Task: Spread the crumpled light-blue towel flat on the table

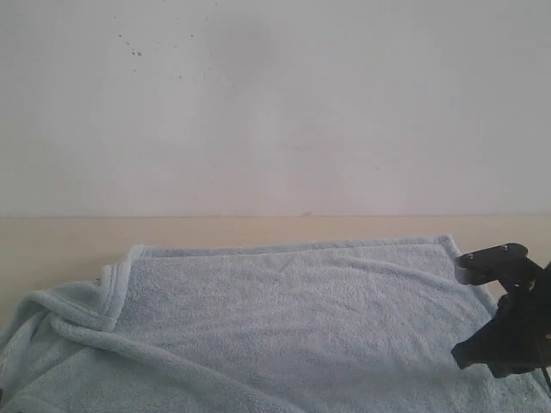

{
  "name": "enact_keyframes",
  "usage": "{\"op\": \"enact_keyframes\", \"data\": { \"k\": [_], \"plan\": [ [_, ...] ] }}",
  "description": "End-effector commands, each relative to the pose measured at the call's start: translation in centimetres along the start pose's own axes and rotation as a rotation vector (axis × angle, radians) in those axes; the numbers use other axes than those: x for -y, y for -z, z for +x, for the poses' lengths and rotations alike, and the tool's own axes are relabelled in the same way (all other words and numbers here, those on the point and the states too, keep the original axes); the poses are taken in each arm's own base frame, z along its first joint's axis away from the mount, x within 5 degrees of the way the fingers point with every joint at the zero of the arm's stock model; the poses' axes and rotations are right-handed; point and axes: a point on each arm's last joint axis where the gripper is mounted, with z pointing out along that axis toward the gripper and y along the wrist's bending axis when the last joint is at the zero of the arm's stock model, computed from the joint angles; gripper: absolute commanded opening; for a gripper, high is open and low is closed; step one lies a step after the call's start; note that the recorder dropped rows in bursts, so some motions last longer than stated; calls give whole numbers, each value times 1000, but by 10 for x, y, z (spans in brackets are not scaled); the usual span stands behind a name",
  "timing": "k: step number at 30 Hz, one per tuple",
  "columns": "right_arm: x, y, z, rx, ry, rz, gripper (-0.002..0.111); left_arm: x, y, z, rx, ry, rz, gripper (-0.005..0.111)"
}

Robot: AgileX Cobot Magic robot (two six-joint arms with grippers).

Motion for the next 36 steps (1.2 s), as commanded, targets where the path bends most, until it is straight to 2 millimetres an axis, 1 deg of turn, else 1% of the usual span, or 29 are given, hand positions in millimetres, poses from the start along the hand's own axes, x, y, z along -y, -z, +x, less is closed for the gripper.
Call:
{"op": "enact_keyframes", "data": {
  "k": [1, 4, 10, 13, 15, 18, 22, 23, 24, 25, 27, 32, 34, 36],
  "plan": [
    [1, -3, 4, -25, 3, 2, 0, 1, 1, -2, 9, 12, 11, 4],
    [3, -5, 9, -40, 20, 25, 0, 1, 1, -2, 9, 12, 11, 4],
    [6, -10, 29, -128, 4, 90, 0, 2, 1, -2, 9, 12, 18, 4],
    [6, -11, 40, -187, -51, 111, 0, 3, 1, -2, 9, 12, 26, 4],
    [6, -13, 53, -247, -83, 128, 0, 4, 1, -2, 10, 12, 38, 4],
    [5, -16, 80, -343, -98, 171, 0, 5, 1, -2, 10, 15, 50, 4],
    [9, -17, 114, -416, -158, 309, 0, 7, 1, -2, 10, 28, 76, 4],
    [10, -17, 122, -432, -182, 348, 0, 8, 2, -2, 11, 27, 86, 4],
    [10, -15, 127, -426, -238, 376, 0, 9, 2, -2, 11, 27, 94, 4],
    [10, -13, 129, -416, -276, 388, 0, 9, 2, -2, 11, 27, 96, 4],
    [9, -9, 131, -403, -278, 388, 0, 9, 2, -2, 11, 29, 98, 4],
    [12, 12, 125, -335, -286, 419, 0, 10, 2, -2, 11, 35, 106, 4],
    [11, 20, 119, -274, -268, 406, 0, 15, 2, -2, 13, 36, 160, 4],
    [9, 27, 113, -207, -228, 374, 0, 24, 5, -5, 23, 28, 266, 4]
  ]
}}
